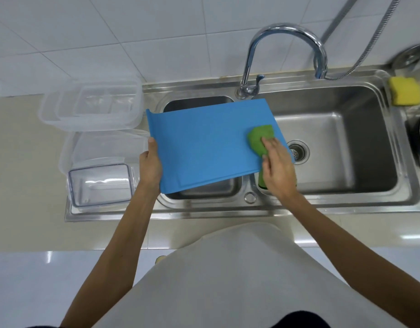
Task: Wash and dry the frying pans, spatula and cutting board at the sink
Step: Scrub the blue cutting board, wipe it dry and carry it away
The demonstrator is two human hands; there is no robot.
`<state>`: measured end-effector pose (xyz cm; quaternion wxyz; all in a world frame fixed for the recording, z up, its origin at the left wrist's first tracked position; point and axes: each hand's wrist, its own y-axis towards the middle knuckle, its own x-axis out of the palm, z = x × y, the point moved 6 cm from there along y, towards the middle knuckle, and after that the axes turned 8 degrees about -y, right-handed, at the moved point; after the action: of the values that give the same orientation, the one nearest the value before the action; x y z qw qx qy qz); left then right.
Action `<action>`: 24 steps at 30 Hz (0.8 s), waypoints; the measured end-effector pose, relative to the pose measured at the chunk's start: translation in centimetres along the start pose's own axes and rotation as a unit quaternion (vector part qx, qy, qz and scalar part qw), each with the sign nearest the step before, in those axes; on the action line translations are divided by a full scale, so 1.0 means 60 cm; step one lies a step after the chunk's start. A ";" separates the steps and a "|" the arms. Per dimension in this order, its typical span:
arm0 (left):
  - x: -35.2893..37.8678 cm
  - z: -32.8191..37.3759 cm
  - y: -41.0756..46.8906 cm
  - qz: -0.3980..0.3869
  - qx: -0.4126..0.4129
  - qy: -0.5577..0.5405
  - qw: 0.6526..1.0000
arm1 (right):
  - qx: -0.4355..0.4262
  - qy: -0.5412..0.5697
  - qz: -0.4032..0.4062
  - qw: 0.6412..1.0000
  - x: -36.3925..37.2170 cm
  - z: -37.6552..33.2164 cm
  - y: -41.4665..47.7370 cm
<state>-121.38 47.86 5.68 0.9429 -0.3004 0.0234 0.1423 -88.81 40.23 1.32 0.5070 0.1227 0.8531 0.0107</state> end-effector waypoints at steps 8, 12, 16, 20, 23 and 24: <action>0.043 -0.005 -0.015 -0.021 -0.001 0.021 1.000 | -0.223 0.014 -0.028 0.974 0.050 -0.254 -0.061; 0.018 0.008 -0.016 -0.022 -0.007 0.024 0.999 | -0.239 -0.012 -0.007 0.971 0.013 -0.169 -0.047; -0.015 0.019 -0.003 -0.009 -0.003 0.019 1.000 | -0.109 0.012 0.006 0.994 -0.038 -0.007 -0.001; -0.024 0.021 0.000 -0.015 0.009 0.013 1.000 | 0.068 0.052 -0.017 0.996 -0.064 0.084 0.036; -0.023 0.021 -0.006 -0.020 0.018 0.010 1.000 | 0.135 0.061 -0.055 0.987 -0.062 0.103 0.063; -0.024 0.022 -0.008 -0.021 0.021 0.008 1.000 | 0.152 0.063 -0.068 0.984 -0.057 0.108 0.071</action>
<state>-122.68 47.87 7.24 0.9516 -0.2819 0.0279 0.1193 -80.75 42.92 1.75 0.4269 0.1386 0.8816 -0.1458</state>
